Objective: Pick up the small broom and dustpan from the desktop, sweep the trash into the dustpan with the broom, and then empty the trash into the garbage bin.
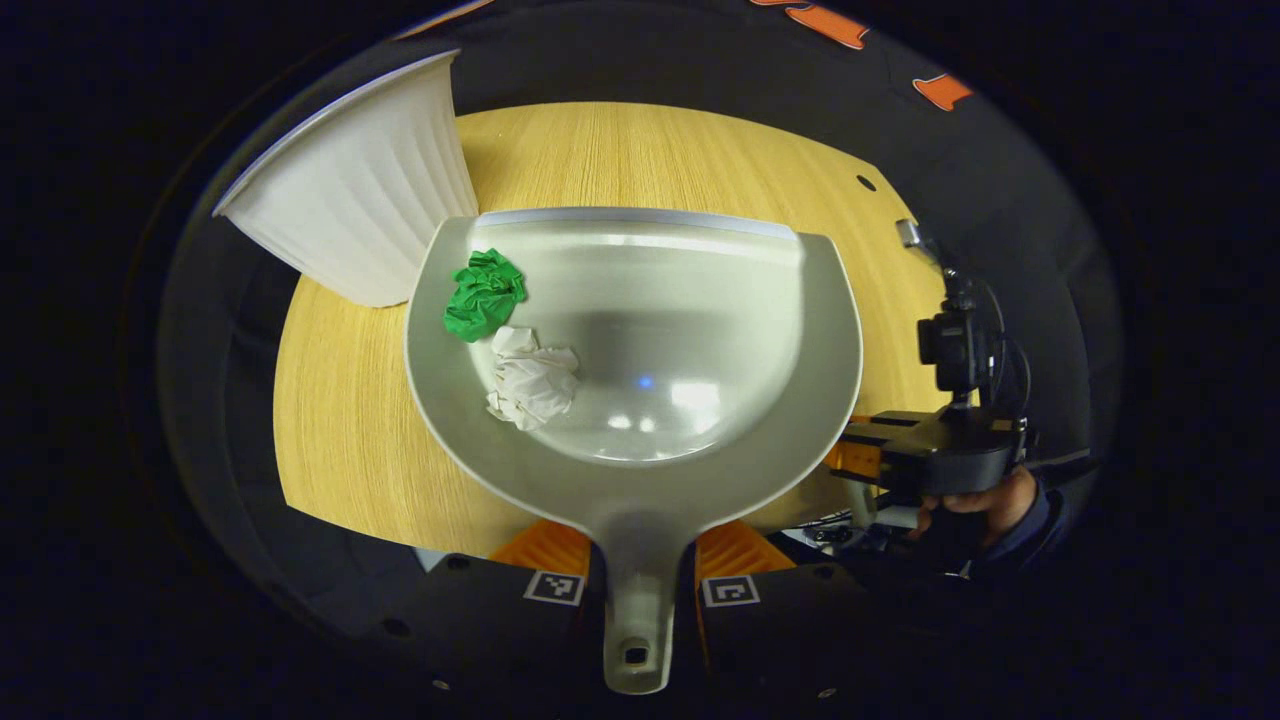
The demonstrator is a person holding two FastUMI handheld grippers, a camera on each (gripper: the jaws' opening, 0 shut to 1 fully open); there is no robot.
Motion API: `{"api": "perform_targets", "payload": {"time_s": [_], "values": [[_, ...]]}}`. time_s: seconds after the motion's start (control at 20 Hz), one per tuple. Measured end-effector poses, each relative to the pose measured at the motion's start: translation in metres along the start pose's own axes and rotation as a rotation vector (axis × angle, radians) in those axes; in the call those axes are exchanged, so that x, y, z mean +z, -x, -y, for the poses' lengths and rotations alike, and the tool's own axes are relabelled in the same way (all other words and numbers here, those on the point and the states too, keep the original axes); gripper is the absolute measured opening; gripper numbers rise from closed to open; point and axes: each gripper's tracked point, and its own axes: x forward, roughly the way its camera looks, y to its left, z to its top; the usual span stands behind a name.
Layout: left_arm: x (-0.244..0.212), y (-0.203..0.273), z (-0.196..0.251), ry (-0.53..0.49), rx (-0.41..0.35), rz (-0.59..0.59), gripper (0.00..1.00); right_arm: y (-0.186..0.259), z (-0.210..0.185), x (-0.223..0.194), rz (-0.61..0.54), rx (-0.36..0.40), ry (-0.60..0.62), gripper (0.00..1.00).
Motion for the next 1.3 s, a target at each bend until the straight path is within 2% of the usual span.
{"api": "perform_targets", "payload": {"time_s": [0.25, 0.3, 0.35, 0.5, 0.55, 0.6, 0.65, 0.7, 0.75, 0.8, 0.95, 1.15, 1.3], "values": [[0.025, 0.055, 0.009, -0.058, -0.003, 0.102, 0.28, 0.009, -0.007, -0.004, 0.011, 0.014, 0.017, 0.30], [0.030, 0.062, 0.009, -0.065, 0.000, 0.117, 0.28, 0.011, -0.008, -0.002, 0.014, 0.013, 0.020, 0.19], [0.036, 0.070, 0.009, -0.069, 0.003, 0.130, 0.28, 0.011, -0.010, -0.001, 0.016, 0.014, 0.021, 0.33], [0.049, 0.084, 0.001, -0.052, 0.024, 0.167, 0.28, 0.012, -0.008, -0.002, 0.017, 0.021, 0.020, 0.36], [0.056, 0.092, -0.007, -0.041, 0.036, 0.183, 0.28, 0.013, -0.008, -0.004, 0.019, 0.022, 0.022, 0.46], [0.065, 0.106, -0.019, -0.030, 0.040, 0.200, 0.28, 0.013, -0.008, -0.005, 0.018, 0.025, 0.025, 0.46], [0.074, 0.117, -0.030, -0.016, 0.045, 0.215, 0.28, 0.013, -0.011, -0.009, 0.019, 0.024, 0.027, 0.38], [0.081, 0.128, -0.042, -0.005, 0.056, 0.231, 0.28, 0.013, -0.012, -0.010, 0.019, 0.026, 0.028, 0.39], [0.091, 0.137, -0.056, 0.006, 0.074, 0.244, 0.28, 0.014, -0.014, -0.013, 0.021, 0.026, 0.028, 0.51], [0.099, 0.145, -0.072, 0.015, 0.095, 0.261, 0.28, 0.015, -0.016, -0.014, 0.023, 0.028, 0.029, 0.45], [0.118, 0.162, -0.128, 0.043, 0.175, 0.268, 0.28, 0.019, -0.021, -0.007, 0.035, 0.026, 0.030, 0.56], [0.137, 0.163, -0.206, 0.042, 0.338, 0.230, 0.28, 0.024, -0.024, 0.003, 0.045, 0.030, 0.027, 0.73], [0.145, 0.153, -0.244, -0.015, 0.432, 0.176, 0.28, 0.027, -0.026, 0.005, 0.043, 0.030, 0.020, 0.75]]}}
